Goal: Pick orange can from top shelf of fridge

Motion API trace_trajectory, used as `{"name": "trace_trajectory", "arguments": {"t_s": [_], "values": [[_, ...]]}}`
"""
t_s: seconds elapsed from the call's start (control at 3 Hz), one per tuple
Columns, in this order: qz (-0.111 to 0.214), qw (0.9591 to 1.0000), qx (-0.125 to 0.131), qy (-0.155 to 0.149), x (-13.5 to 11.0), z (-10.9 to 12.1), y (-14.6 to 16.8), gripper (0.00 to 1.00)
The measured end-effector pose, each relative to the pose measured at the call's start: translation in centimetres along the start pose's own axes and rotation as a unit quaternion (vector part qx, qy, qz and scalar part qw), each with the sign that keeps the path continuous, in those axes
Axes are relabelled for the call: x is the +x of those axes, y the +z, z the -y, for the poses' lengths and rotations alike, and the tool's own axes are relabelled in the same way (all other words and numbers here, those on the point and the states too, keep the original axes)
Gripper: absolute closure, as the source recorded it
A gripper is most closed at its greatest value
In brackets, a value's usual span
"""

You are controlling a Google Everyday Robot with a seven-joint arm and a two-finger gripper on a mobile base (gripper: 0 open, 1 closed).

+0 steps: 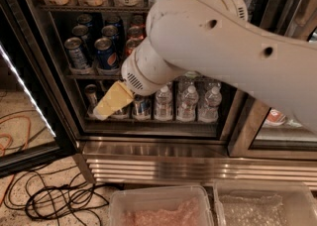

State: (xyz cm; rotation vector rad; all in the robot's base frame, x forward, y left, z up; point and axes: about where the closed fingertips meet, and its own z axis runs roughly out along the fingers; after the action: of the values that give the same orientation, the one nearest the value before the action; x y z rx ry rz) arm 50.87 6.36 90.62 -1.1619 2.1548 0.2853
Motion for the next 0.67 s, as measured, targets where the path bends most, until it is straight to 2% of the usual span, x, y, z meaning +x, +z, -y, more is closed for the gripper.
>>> {"name": "trace_trajectory", "arguments": {"t_s": [0.33, 0.67], "values": [[0.066, 0.9969, 0.044, 0.000, -5.9, 0.1, 1.2, 0.00], [0.112, 0.9907, 0.078, -0.001, -10.5, 0.5, 1.5, 0.00]]}}
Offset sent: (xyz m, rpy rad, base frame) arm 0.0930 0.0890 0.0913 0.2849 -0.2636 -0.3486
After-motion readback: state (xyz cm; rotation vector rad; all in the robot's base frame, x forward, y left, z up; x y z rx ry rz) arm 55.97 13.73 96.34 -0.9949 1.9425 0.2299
